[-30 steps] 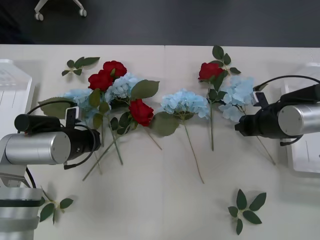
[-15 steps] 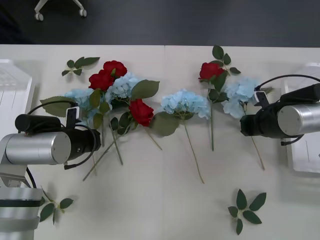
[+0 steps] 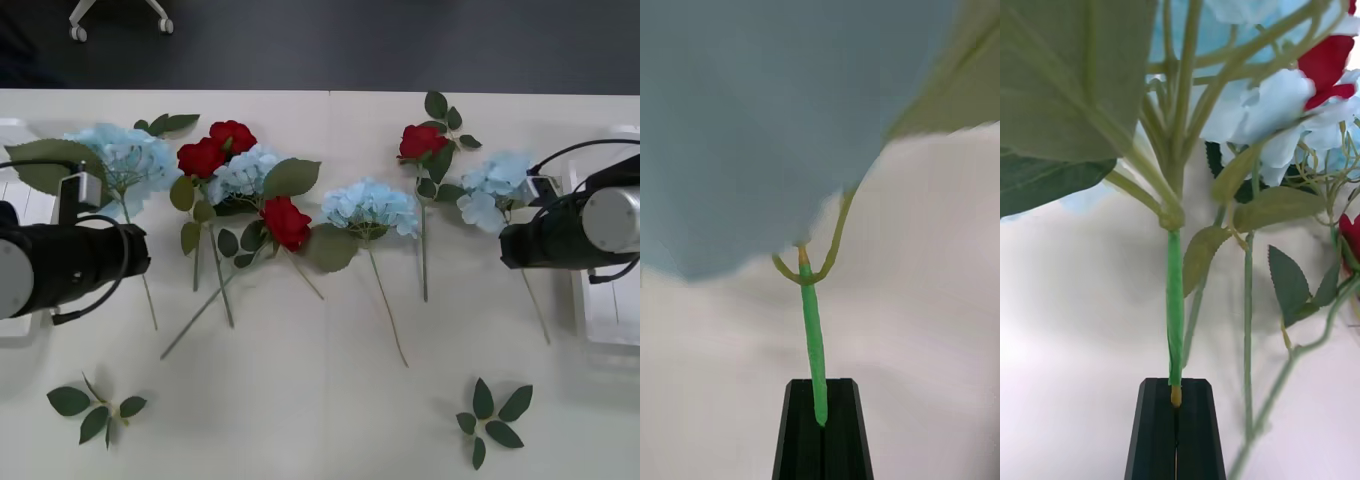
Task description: Put the red flowers into the right box and the blue flowers into the left box
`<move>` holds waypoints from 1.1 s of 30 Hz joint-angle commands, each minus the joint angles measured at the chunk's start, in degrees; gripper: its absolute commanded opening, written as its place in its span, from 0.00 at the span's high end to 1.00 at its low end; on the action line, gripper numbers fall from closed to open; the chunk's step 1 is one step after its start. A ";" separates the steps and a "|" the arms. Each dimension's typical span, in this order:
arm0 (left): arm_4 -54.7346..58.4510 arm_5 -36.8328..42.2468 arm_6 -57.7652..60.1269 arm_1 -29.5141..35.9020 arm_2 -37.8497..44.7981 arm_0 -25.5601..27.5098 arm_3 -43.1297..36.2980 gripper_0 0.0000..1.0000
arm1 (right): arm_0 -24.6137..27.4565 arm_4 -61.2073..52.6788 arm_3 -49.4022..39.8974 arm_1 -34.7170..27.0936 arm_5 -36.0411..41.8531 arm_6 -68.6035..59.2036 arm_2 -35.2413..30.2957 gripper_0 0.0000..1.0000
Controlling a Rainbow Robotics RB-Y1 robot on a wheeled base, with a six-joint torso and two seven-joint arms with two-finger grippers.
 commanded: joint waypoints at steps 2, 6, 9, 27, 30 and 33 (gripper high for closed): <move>6.60 5.34 0.20 5.97 6.33 0.33 -5.79 1.00 | -0.85 -0.62 -8.32 -2.15 9.20 1.66 -6.72 1.00; 11.08 8.15 -0.07 9.48 11.61 0.33 -6.58 1.00 | -0.85 -0.80 -12.54 -1.97 16.41 2.10 -10.85 1.00; 12.75 8.68 0.20 12.56 14.15 0.77 -6.58 1.00 | -0.76 -1.15 -15.97 -1.27 21.51 2.45 -14.45 1.00; 12.66 -2.05 -1.83 28.12 23.47 1.12 17.50 1.00 | 5.74 -23.39 -27.92 -3.11 4.54 18.36 -22.36 1.00; 12.66 -5.30 -3.32 30.84 22.94 0.51 23.74 1.00 | 9.26 -29.01 -28.01 -6.28 -9.61 22.40 -17.70 1.00; 12.57 -7.93 -6.40 31.81 22.77 -0.20 28.66 1.00 | 11.72 -34.46 -28.01 -9.44 -20.15 25.30 -13.40 1.00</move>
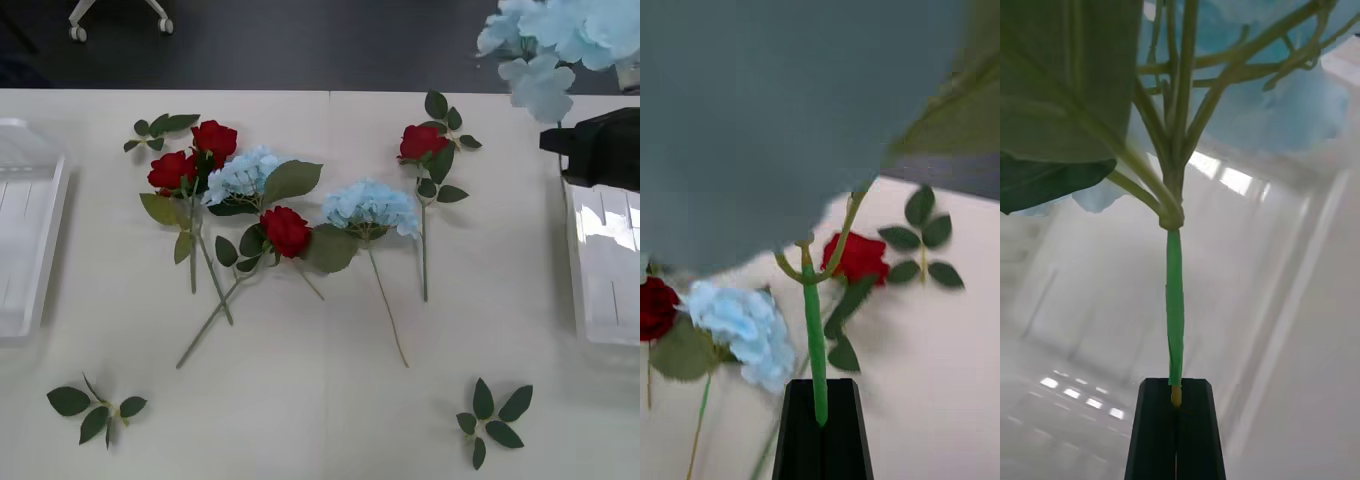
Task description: Put the red flowers into the right box and the blue flowers into the left box
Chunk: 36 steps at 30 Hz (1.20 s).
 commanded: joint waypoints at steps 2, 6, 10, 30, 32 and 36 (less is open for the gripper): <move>-0.06 -5.83 -9.03 3.12 -0.51 -1.01 8.22 1.00 | 4.26 -9.22 -2.21 -7.33 -15.29 9.68 7.92 1.00; -0.15 -10.67 -13.52 3.12 -1.92 -2.59 14.72 1.00 | 5.67 -15.10 -3.18 -13.75 -31.20 15.22 17.68 1.00; 0.20 -15.76 -17.30 3.03 -4.99 -4.26 19.99 1.00 | 3.47 -21.52 -5.73 -22.36 -46.58 19.61 29.89 1.00; 1.96 -18.58 -19.14 3.12 -8.51 -7.69 24.21 0.07 | -30.10 -22.84 -5.02 -17.53 -59.85 23.04 64.17 1.00; 2.58 -17.26 -19.40 3.12 -8.25 -7.69 23.77 0.00 | -32.56 -22.84 -3.70 -16.12 -59.85 22.87 66.19 1.00; 2.84 -11.46 -19.32 3.03 -6.14 -7.52 20.43 0.00 | -37.57 -23.10 0.25 -11.20 -60.12 22.69 69.88 1.00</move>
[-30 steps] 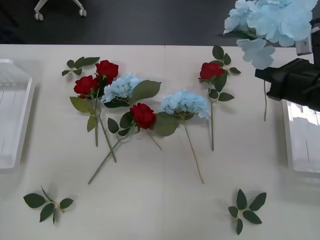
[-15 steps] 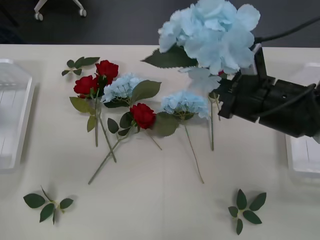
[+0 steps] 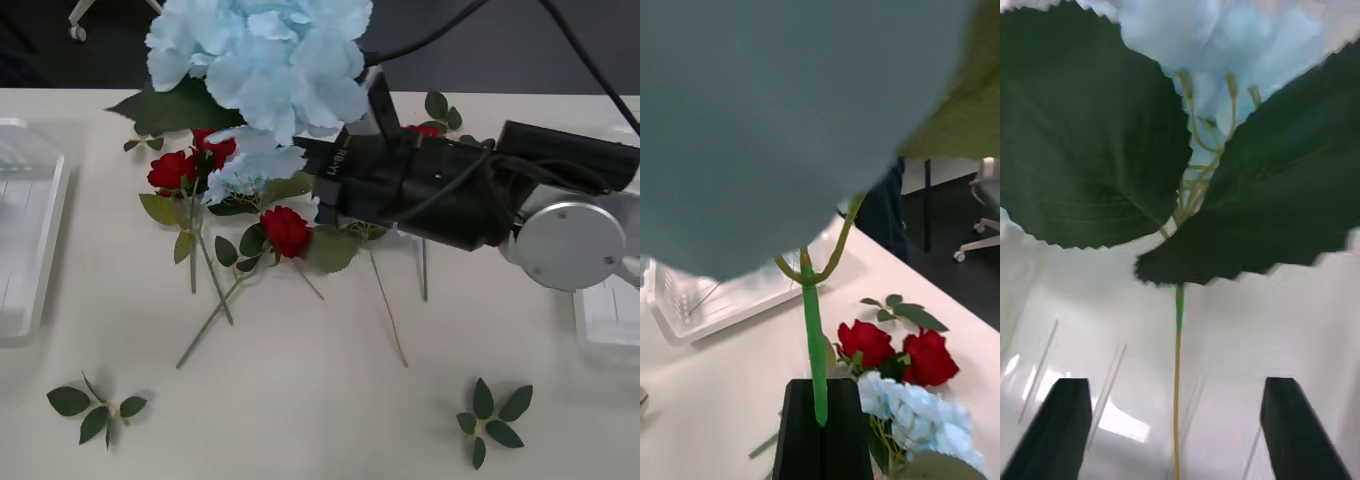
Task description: Put the red flowers into the right box and the blue flowers into the left box
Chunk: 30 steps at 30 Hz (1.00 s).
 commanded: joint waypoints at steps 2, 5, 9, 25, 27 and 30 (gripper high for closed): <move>0.45 8.20 -3.11 1.35 4.28 -0.20 -6.69 0.00 | -6.76 0.24 5.54 7.77 -1.64 2.13 3.28 1.00; 2.73 13.21 -3.02 1.35 5.51 -0.20 -10.29 0.00 | -8.60 0.50 9.23 12.60 -1.82 2.31 3.72 1.00; 9.59 17.16 -3.20 1.35 6.04 1.65 -15.56 0.00 | -10.54 1.12 12.30 15.94 -1.82 2.83 3.72 1.00; 34.37 22.61 -32.03 -10.08 8.85 5.95 -21.72 0.00 | -13.44 1.03 11.25 18.14 -1.82 2.48 4.59 1.00; 35.87 23.93 -36.95 -12.36 9.20 5.78 -21.72 0.00 | -13.44 0.85 10.81 17.97 -1.82 2.39 4.59 1.00; 38.15 25.78 -43.36 -15.62 9.12 5.52 -21.72 0.00 | -13.44 0.76 10.28 17.61 -1.82 2.39 5.12 1.00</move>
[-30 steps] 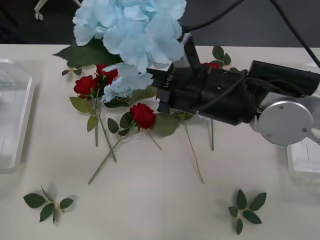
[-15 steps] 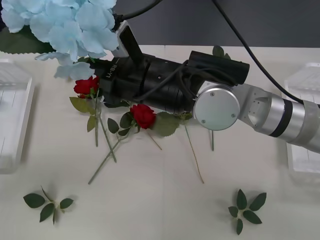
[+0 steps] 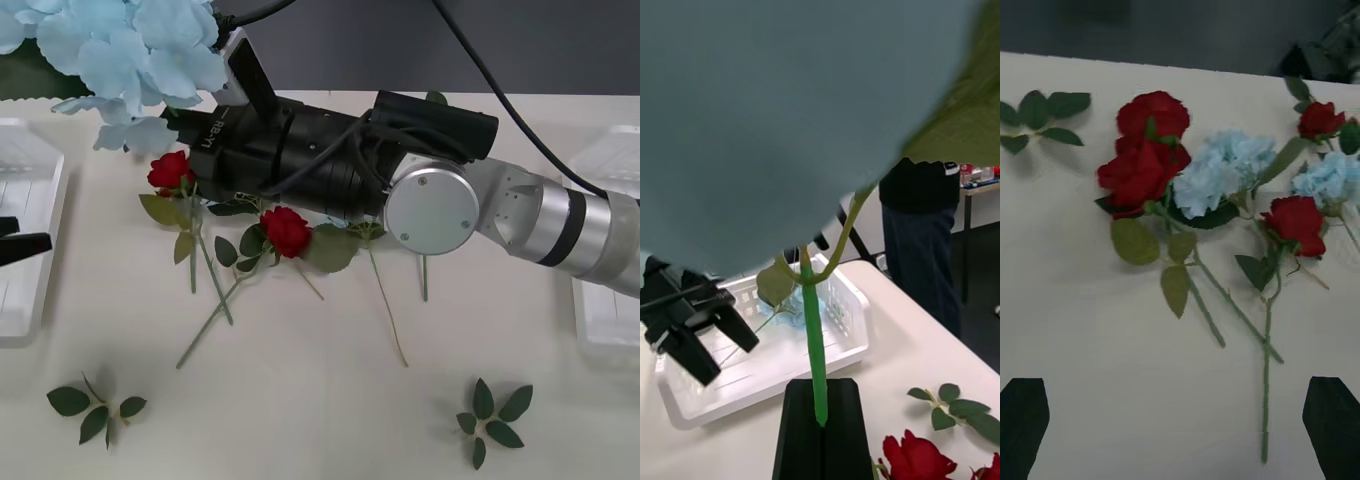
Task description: Put the red flowers into the right box and the blue flowers into the left box
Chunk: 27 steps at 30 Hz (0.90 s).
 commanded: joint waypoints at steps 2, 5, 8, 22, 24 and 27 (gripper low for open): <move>3.55 3.52 -12.63 -4.94 0.68 -0.86 -0.85 0.00 | -1.73 -0.12 -3.23 -0.47 -0.97 1.19 1.04 1.00; 4.70 5.89 -18.17 -7.84 0.59 -1.74 -0.85 0.00 | -1.73 -0.12 -3.93 -1.00 -2.64 1.10 2.00 1.00; 5.40 8.00 -21.12 -9.68 -0.20 -3.06 -0.94 0.00 | -1.73 -0.39 -4.46 -1.44 -3.08 0.93 2.53 1.00; 9.00 11.25 -21.12 -12.85 -7.14 -7.89 -0.85 0.00 | -1.64 -0.47 -4.81 -2.14 -4.04 0.49 3.85 1.00; 9.09 11.25 -21.12 -13.37 -7.84 -8.68 -0.85 0.00 | -1.73 -0.47 -4.81 -2.14 -4.04 0.49 3.85 1.00; 9.18 11.25 -21.12 -14.08 -8.55 -10.00 -0.85 0.00 | -1.73 -0.47 -4.90 -2.14 -4.04 0.31 3.85 1.00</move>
